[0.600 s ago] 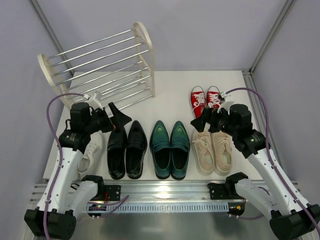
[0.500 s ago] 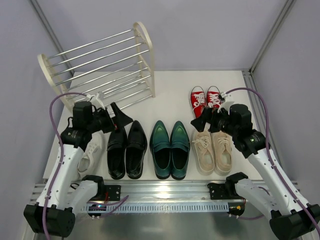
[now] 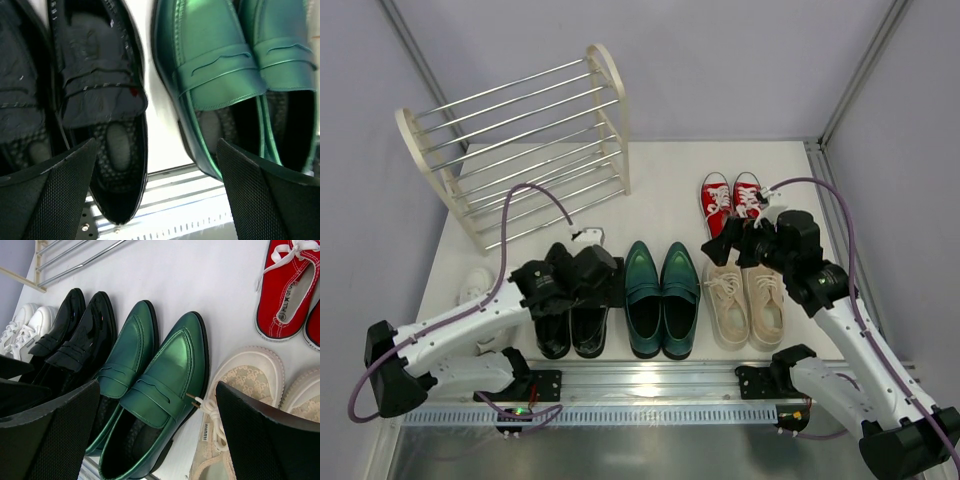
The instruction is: Place and organize the shoes onto the shoe shelf
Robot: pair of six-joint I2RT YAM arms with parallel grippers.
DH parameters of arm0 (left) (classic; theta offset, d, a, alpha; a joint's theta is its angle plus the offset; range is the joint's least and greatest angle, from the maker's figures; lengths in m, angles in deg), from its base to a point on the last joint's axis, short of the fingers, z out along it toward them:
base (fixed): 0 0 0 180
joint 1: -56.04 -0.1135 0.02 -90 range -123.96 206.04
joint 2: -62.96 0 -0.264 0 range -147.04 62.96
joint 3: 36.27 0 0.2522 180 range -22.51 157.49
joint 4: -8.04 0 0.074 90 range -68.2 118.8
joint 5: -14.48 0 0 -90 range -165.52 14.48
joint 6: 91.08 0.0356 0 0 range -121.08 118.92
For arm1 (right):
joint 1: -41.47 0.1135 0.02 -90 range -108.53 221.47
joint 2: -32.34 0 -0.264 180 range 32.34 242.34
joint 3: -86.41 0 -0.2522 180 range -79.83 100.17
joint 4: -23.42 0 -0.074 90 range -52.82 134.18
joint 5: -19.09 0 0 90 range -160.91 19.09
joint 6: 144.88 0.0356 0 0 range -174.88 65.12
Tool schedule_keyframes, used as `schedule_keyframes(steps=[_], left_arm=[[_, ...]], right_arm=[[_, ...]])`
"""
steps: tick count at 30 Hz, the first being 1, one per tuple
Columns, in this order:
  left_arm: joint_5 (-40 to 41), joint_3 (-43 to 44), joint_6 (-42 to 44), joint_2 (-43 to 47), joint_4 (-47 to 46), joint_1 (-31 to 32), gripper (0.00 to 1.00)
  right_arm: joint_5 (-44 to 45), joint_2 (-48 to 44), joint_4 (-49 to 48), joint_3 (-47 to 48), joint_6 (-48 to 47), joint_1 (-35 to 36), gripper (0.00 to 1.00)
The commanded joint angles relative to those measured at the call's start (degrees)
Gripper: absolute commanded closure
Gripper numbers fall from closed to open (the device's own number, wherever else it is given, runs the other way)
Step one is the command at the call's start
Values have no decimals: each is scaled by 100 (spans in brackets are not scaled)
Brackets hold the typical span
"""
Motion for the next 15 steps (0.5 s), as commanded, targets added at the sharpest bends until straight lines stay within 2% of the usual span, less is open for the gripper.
schedule_keyframes(steps=[1, 2, 3, 6, 9, 10, 13, 15], left_arm=[[2114, 196, -1251, 123, 755, 643, 0], [2386, 230, -1420, 115, 896, 975, 0], [2998, 248, -1648, 106, 1228, 1161, 0], [3827, 187, -2317, 141, 1494, 1803, 0], [4085, -32, -2993, 115, 1748, 2111, 0], [4259, -76, -3543, 54, 1906, 2190, 0], [4611, -305, -4451, -35, 2521, 2524, 1], [4665, -480, -4831, -79, 2514, 2683, 1]], right_arm=[[19, -128, -82, -86, 41, 29, 3], [10, -128, -91, -112, 41, 37, 2], [2, -128, -91, -113, 50, 37, 3], [-16, -119, -82, -139, 50, 29, 3], [1, -145, -38, -122, 41, 37, 3], [28, -171, -21, -122, 41, 29, 3], [54, -198, 15, -148, 23, 37, 3], [37, -172, 15, -157, 23, 29, 3]])
